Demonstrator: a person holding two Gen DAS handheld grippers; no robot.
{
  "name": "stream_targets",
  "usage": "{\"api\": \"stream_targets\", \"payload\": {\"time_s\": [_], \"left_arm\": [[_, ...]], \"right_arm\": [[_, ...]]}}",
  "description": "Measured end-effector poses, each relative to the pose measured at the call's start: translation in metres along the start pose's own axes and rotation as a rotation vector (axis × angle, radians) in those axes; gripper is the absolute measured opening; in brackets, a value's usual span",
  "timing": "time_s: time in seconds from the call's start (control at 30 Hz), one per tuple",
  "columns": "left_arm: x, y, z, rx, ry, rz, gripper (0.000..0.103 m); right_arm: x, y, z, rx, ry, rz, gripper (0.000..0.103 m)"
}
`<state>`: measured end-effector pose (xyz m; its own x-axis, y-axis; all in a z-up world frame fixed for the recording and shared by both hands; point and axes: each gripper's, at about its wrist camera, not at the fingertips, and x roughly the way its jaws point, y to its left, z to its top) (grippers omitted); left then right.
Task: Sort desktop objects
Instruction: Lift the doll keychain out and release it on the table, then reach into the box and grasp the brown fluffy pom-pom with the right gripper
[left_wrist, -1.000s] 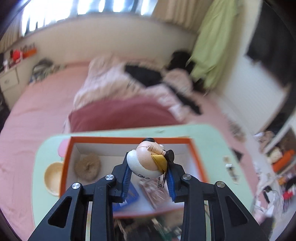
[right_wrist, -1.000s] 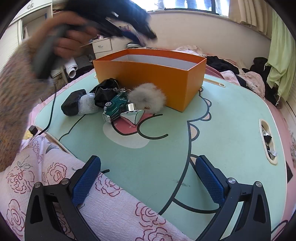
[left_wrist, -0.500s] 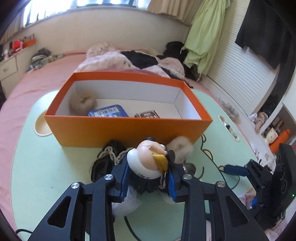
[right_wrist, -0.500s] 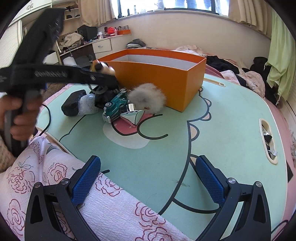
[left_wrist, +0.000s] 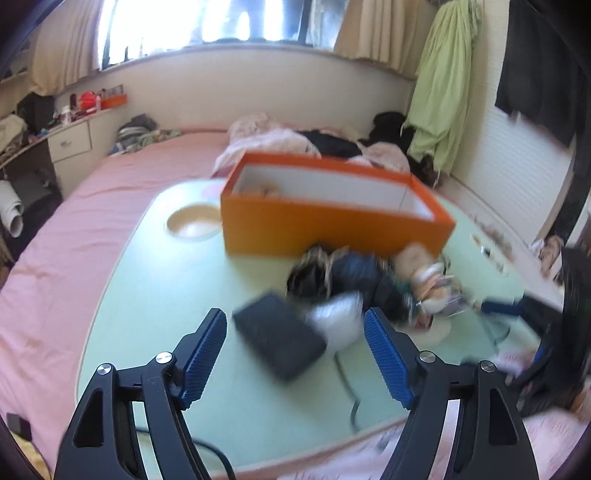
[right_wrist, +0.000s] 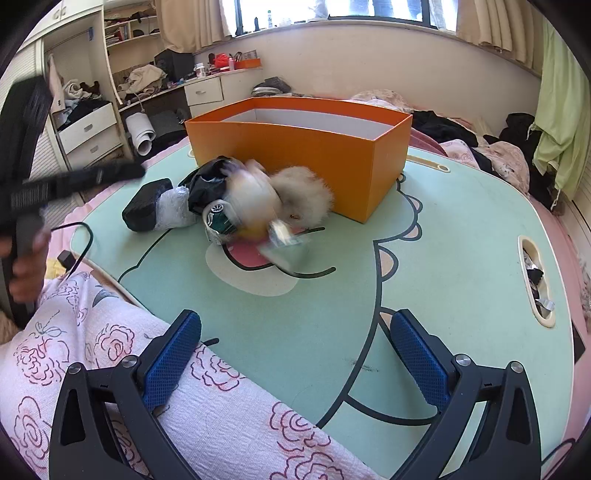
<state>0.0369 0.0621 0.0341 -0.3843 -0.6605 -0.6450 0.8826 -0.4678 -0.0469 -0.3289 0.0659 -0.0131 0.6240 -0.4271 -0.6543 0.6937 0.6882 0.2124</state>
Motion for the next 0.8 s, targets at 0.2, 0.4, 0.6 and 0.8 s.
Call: {"api": "stream_targets", "payload": {"time_s": [0.2,0.4,0.6,0.8], "left_arm": [[0.013,-0.018,-0.013,0.088,0.057,0.035,0.092],[0.03,-0.031,-0.017,0.145,0.098,0.068,0.102],[0.033,-0.025,-0.018,0.116,0.097,0.047,0.103],[0.034,-0.026,-0.017,0.113,0.095,0.048,0.103]], "right_arm": [[0.001,-0.001,0.0,0.001,0.0,-0.002,0.102],[0.002,-0.001,0.0,0.003,-0.001,-0.002,0.102],[0.003,-0.002,0.0,0.004,-0.003,-0.002,0.102],[0.003,-0.002,-0.001,0.007,-0.005,-0.004,0.102]]}}
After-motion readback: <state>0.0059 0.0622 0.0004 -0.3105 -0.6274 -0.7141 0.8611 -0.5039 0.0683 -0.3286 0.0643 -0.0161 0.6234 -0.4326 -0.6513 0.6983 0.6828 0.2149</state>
